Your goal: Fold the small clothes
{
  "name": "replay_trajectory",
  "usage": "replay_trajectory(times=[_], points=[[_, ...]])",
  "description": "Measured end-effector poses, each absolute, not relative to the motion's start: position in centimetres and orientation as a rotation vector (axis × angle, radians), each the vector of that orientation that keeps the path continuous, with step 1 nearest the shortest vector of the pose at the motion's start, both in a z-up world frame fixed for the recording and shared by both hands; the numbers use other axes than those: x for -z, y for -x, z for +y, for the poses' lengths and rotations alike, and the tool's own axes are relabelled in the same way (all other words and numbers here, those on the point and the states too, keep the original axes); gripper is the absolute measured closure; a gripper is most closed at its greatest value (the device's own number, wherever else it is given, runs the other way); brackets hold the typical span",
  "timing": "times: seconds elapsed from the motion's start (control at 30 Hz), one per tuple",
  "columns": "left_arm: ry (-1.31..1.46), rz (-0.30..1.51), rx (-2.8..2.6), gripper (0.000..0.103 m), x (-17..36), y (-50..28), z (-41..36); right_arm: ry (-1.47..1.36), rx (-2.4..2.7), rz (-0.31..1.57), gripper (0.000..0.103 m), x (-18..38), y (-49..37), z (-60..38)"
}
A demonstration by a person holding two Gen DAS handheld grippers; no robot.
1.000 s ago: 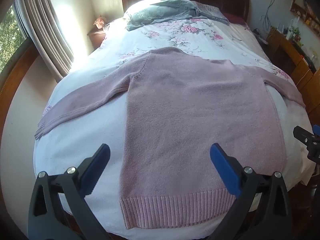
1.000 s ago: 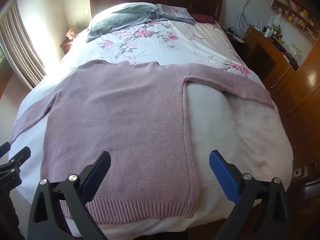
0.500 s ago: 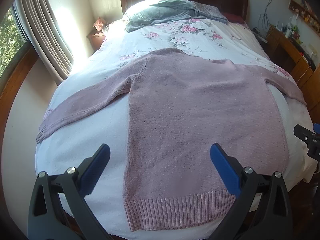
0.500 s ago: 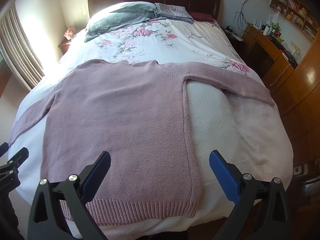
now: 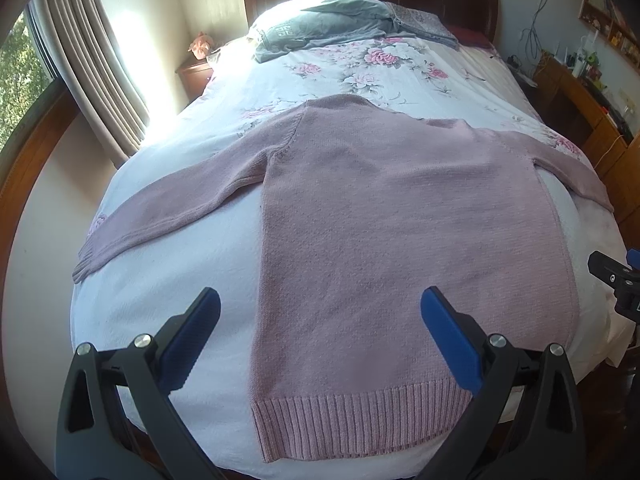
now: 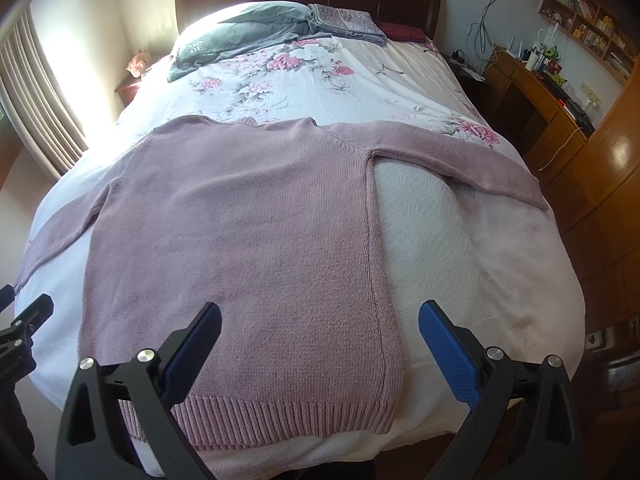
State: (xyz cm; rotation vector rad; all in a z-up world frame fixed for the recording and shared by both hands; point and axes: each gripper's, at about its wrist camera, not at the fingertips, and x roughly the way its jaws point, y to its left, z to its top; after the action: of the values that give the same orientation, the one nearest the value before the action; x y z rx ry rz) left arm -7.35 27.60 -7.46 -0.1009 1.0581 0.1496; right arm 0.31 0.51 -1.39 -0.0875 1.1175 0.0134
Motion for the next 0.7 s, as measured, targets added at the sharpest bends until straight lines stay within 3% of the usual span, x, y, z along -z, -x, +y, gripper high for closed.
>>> replay_trajectory(times=[0.7], points=[[0.116, 1.054, -0.148, 0.003, 7.73, 8.2, 28.37, 0.103, -0.007, 1.114, 0.004, 1.19, 0.24, 1.25]])
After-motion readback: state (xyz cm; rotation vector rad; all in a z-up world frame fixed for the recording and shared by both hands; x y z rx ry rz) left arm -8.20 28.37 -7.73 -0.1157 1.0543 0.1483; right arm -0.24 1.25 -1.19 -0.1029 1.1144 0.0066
